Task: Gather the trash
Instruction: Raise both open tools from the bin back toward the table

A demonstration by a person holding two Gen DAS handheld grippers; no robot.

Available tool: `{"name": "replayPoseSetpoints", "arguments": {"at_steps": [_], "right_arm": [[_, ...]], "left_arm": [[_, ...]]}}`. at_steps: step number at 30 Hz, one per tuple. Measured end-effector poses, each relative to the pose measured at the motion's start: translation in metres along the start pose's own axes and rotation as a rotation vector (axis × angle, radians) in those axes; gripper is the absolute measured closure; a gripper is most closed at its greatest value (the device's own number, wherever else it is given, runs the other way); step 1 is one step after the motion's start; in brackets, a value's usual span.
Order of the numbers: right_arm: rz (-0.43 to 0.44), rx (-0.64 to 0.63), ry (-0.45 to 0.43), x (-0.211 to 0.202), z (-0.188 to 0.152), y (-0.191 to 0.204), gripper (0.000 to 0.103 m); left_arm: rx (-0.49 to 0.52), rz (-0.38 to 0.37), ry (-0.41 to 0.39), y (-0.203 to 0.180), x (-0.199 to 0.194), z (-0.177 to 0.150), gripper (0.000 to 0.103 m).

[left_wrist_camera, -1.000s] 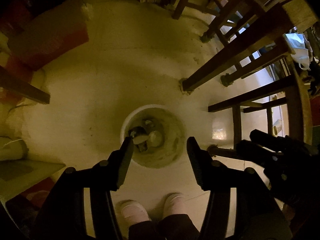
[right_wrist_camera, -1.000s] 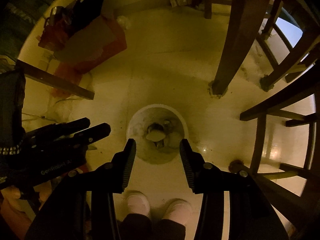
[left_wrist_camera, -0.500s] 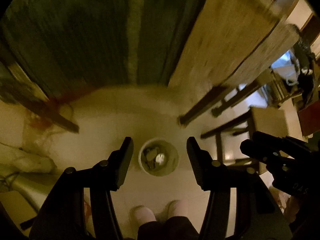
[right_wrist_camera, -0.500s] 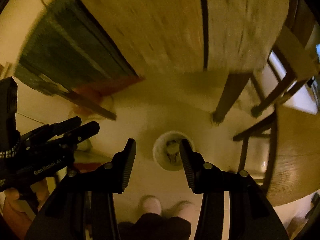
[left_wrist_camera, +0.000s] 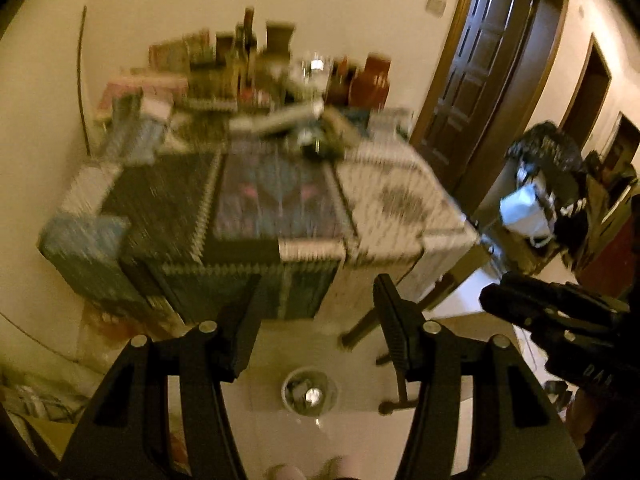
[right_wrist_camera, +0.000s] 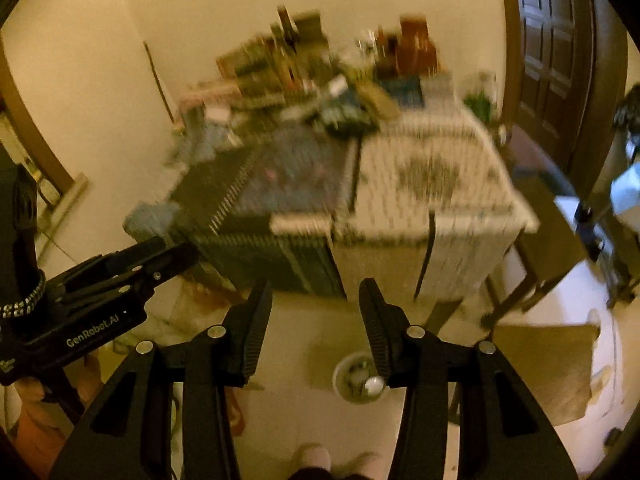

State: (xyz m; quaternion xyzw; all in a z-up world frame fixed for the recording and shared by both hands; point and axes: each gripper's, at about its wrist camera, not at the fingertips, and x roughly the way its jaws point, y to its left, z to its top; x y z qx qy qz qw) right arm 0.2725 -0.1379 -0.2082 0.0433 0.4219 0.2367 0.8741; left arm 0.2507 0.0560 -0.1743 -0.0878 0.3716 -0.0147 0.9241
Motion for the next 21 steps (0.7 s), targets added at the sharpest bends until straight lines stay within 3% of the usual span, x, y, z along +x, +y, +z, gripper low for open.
{"name": "replayPoseSetpoints", "arguments": {"at_steps": [11, 18, 21], "right_arm": [[-0.121, -0.087, -0.259, -0.124, 0.054, 0.064, 0.060], [-0.153, -0.084, -0.396, -0.159, 0.067, 0.078, 0.031], [-0.176, -0.068, -0.449, -0.166, 0.072, 0.077, 0.015]], "left_arm": [[0.040, -0.032, -0.234, 0.003, -0.133, 0.060, 0.044], [0.082, -0.026, -0.342, 0.007, -0.181, 0.081, 0.029], [0.092, -0.011, -0.372, 0.007, -0.184, 0.088, 0.011]]}}
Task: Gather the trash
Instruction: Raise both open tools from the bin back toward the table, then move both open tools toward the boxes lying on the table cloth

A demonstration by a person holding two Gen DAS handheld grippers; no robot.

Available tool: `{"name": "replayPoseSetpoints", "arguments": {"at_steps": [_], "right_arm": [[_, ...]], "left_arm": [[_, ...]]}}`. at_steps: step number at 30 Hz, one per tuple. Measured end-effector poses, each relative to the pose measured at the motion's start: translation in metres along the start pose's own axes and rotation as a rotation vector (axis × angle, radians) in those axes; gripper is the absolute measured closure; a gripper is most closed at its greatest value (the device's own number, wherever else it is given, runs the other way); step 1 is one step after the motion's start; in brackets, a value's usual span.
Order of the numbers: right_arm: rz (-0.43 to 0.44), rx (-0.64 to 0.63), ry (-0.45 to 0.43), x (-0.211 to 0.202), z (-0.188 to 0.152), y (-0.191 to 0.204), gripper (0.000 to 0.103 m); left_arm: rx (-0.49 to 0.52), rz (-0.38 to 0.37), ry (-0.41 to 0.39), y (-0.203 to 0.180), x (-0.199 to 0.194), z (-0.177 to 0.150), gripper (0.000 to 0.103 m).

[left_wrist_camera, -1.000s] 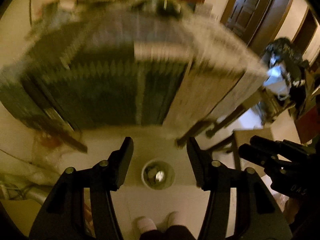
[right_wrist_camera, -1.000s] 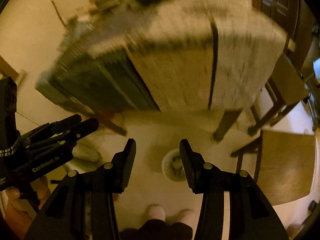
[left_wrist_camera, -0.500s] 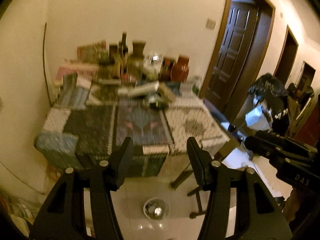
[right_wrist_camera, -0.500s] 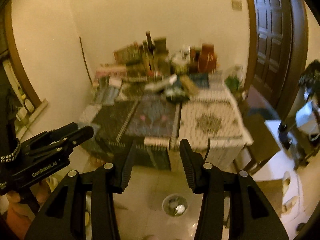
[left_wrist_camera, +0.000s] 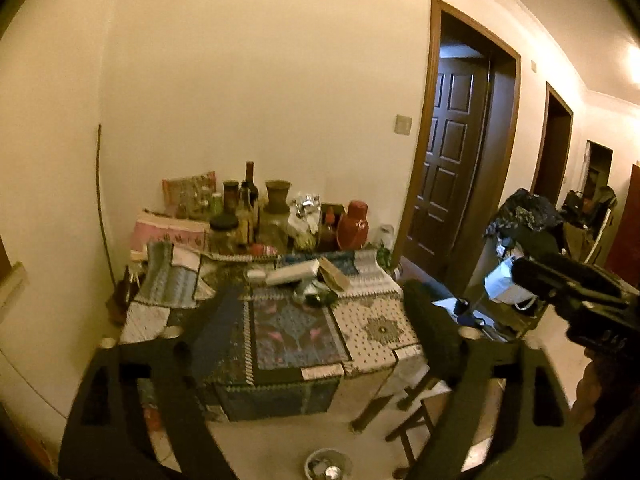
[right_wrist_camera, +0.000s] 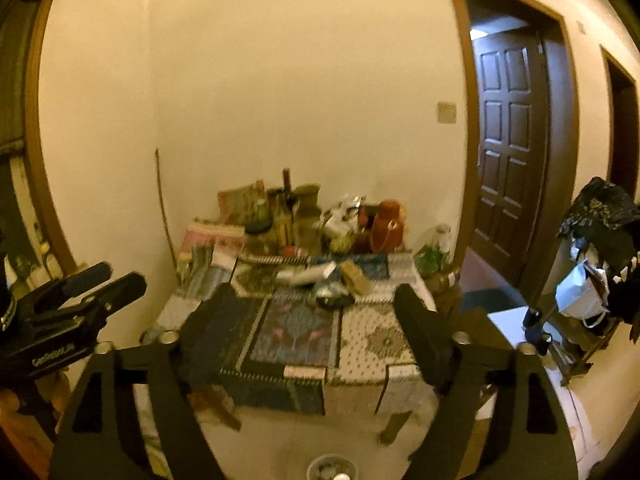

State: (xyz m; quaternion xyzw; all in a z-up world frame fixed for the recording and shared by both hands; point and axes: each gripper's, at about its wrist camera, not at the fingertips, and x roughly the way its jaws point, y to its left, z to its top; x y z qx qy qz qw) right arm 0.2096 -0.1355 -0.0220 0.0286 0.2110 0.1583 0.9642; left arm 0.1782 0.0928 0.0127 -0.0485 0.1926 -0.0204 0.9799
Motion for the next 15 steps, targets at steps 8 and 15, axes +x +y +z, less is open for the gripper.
{"name": "replayPoseSetpoints", "arguments": {"at_steps": [8, 15], "right_arm": [[-0.094, 0.003, -0.049, 0.018, 0.014, -0.018, 0.006], [-0.082, 0.015, -0.019, 0.058, 0.026, -0.056, 0.006]], "left_arm": [[0.017, 0.017, -0.020, -0.005, 0.030, 0.015, 0.007], [0.023, 0.037, -0.012, -0.023, 0.089, 0.031, 0.007]]}}
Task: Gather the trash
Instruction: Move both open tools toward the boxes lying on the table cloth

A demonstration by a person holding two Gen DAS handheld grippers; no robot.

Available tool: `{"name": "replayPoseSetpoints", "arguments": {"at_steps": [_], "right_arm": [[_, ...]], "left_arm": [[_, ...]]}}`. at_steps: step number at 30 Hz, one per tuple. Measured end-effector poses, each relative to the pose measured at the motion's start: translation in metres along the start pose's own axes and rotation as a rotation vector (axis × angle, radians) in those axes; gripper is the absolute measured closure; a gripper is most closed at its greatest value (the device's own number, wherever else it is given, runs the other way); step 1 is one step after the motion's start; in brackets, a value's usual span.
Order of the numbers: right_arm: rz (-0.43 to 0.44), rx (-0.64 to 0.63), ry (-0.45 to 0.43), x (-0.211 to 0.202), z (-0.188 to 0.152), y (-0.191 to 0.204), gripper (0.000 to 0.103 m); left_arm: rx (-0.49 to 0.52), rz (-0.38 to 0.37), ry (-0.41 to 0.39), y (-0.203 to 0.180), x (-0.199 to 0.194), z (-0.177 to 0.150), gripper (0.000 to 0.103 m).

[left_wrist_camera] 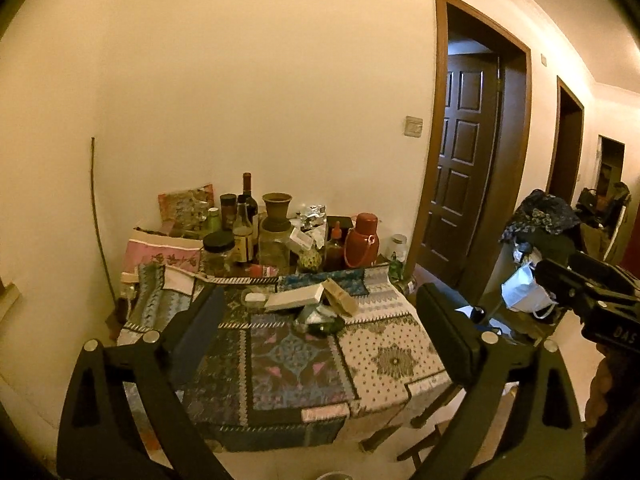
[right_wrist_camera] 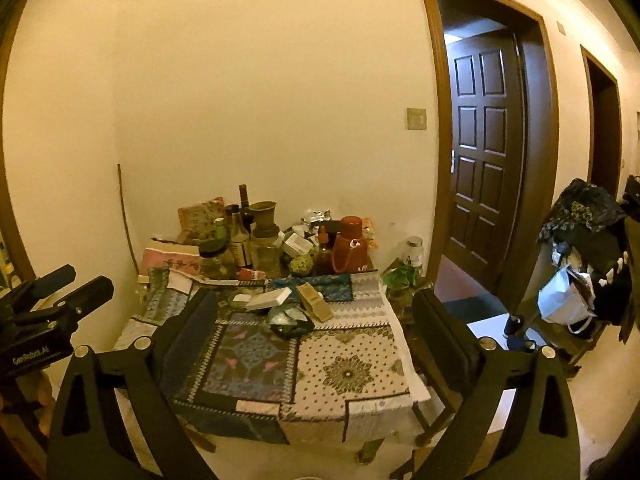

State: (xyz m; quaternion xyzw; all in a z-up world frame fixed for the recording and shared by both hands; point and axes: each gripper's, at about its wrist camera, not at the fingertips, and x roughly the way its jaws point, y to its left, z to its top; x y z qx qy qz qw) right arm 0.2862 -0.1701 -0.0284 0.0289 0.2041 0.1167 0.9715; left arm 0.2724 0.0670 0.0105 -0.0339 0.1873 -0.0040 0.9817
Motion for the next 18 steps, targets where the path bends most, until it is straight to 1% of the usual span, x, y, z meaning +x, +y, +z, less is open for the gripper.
{"name": "replayPoseSetpoints", "arguments": {"at_steps": [5, 11, 15, 18], "right_arm": [[0.002, -0.028, 0.008, 0.031, 0.020, -0.023, 0.006], [0.038, -0.093, 0.026, 0.073, 0.038, -0.039, 0.006], [0.080, -0.110, 0.045, 0.101, 0.044, -0.049, 0.006], [0.090, -0.115, 0.081, 0.127, 0.047, -0.051, 0.006]], "left_arm": [[-0.016, 0.020, 0.022, -0.017, 0.048, 0.016, 0.007], [-0.046, 0.072, 0.036, -0.030, 0.099, 0.034, 0.007], [-0.054, 0.123, 0.049, -0.031, 0.126, 0.037, 0.007], [-0.048, 0.145, 0.086, -0.026, 0.147, 0.038, 0.007]]}}
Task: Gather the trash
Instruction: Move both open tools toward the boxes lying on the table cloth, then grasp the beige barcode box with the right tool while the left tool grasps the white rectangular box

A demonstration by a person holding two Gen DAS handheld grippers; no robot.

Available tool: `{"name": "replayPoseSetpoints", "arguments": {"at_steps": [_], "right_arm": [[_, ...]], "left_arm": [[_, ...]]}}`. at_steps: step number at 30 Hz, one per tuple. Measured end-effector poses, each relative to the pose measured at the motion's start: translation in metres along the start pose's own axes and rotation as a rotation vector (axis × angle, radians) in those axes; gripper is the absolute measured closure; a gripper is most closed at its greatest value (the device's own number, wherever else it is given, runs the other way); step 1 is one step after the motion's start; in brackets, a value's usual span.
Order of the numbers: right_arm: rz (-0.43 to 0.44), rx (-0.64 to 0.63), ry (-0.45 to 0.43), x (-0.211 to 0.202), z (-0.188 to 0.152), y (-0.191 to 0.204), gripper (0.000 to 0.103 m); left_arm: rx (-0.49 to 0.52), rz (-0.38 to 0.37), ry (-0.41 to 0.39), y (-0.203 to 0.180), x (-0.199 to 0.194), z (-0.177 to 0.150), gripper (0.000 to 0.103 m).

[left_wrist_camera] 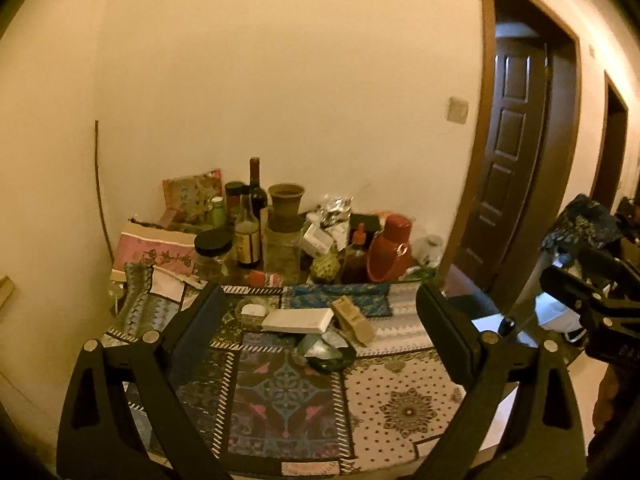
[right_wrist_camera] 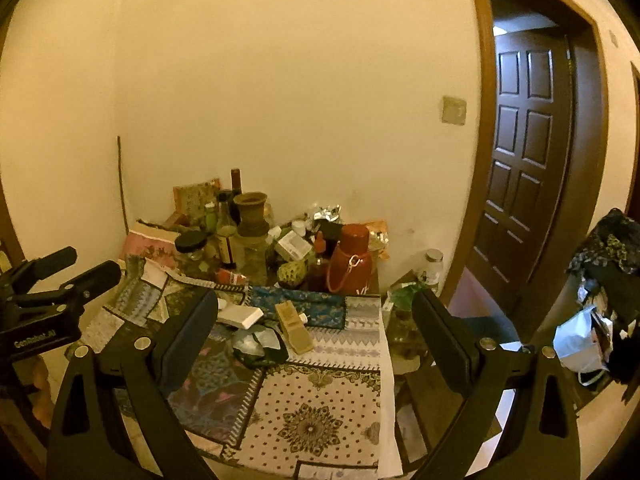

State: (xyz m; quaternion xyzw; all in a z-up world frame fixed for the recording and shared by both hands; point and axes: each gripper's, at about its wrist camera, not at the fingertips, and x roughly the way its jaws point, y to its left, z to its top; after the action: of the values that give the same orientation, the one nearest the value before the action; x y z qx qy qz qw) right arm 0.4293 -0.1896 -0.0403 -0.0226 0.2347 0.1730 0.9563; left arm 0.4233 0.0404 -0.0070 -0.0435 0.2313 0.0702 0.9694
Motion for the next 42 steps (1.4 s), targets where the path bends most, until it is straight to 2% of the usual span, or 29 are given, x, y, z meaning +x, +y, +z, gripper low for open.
{"name": "replayPoseSetpoints", "arguments": {"at_steps": [3, 6, 11, 16, 24, 29, 33, 38, 41, 42], "right_arm": [[0.021, 0.022, 0.036, 0.024, 0.003, -0.002, 0.006], [0.031, 0.046, 0.075, 0.050, 0.006, 0.000, 0.006], [-0.008, 0.076, 0.110, 0.088, 0.005, 0.012, 0.006], [-0.038, 0.135, 0.204, 0.136, -0.005, 0.017, 0.006], [-0.079, 0.219, 0.345, 0.199, -0.038, -0.001, 0.006], [-0.089, 0.253, 0.415, 0.229, -0.060, -0.017, 0.006], [-0.064, 0.266, 0.458, 0.249, -0.074, -0.026, 0.006], [0.058, 0.250, 0.500, 0.282, -0.084, -0.030, 0.006], [0.097, 0.231, 0.526, 0.305, -0.088, -0.030, 0.006], [0.105, 0.221, 0.537, 0.314, -0.090, -0.028, 0.006]], "left_arm": [[-0.005, 0.022, 0.025, 0.012, 0.023, 0.003, 0.007], [-0.012, 0.011, 0.052, 0.026, 0.048, 0.007, 0.007], [0.005, -0.022, 0.110, 0.051, 0.100, 0.014, 0.007], [0.090, -0.044, 0.191, 0.059, 0.160, 0.011, 0.007], [0.225, -0.106, 0.363, 0.035, 0.247, -0.047, 0.007], [0.303, -0.106, 0.431, 0.012, 0.289, -0.084, 0.007], [0.335, -0.083, 0.430, -0.001, 0.316, -0.102, 0.012], [0.406, -0.015, 0.380, -0.012, 0.330, -0.113, 0.019], [0.417, -0.008, 0.353, -0.011, 0.332, -0.113, 0.030], [0.409, -0.010, 0.353, -0.009, 0.333, -0.111, 0.037]]}}
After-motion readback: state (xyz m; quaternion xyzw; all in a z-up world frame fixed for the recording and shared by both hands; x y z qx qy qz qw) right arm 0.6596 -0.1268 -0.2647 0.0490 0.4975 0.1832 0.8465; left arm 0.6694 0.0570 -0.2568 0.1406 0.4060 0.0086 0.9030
